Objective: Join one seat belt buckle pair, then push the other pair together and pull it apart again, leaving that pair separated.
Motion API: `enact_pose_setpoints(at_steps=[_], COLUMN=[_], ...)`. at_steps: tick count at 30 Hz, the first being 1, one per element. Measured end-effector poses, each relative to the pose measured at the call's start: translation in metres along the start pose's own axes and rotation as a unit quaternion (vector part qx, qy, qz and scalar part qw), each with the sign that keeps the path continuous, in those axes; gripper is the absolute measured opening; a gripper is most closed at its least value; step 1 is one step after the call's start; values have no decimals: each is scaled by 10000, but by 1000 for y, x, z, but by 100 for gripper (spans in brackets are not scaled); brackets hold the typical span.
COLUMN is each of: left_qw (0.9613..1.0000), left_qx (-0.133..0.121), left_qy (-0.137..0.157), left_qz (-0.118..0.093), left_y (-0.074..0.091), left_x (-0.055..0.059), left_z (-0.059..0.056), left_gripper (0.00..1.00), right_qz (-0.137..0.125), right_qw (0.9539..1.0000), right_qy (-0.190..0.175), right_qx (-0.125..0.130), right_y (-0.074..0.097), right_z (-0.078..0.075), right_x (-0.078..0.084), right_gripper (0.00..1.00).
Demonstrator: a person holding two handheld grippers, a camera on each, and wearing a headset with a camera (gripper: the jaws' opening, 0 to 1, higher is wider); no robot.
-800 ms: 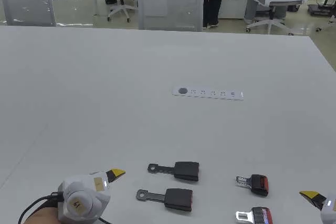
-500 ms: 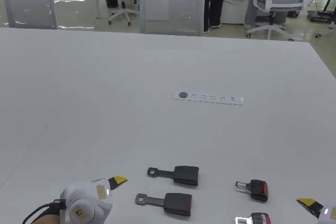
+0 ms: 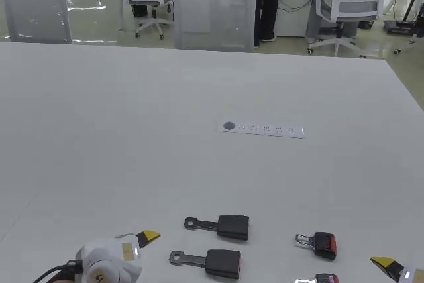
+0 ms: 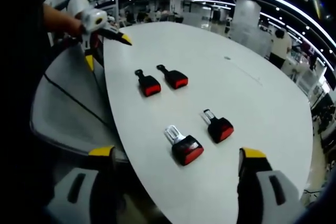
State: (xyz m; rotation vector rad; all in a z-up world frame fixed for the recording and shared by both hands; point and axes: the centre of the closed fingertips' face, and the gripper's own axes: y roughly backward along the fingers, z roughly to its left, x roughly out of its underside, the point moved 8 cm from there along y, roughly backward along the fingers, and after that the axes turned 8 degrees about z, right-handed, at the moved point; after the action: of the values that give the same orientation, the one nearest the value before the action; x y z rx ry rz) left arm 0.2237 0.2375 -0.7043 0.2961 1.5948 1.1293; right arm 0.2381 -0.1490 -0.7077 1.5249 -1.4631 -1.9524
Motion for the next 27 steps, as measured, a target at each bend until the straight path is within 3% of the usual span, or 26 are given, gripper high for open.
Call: enact_pose_setpoints(at_steps=[9,12,27], left_qw=[10000,10000,10000], left_qx=[-56,-56,-59], left_qy=[50,62,53], left_qz=[-3,-19,-35], left_y=[0,0,0], left_x=[4,3,6], left_z=[5,6,11], left_gripper=[100,100,100], right_qz=[-7,-118,-70], right_qw=[9999,9998,9995], right_qy=[-108,-100,-187], right_qx=[97,126,234], right_y=[1,2,4], right_z=[-1,-1,-1], right_x=[0,-2,-1], right_gripper=[100,100,100])
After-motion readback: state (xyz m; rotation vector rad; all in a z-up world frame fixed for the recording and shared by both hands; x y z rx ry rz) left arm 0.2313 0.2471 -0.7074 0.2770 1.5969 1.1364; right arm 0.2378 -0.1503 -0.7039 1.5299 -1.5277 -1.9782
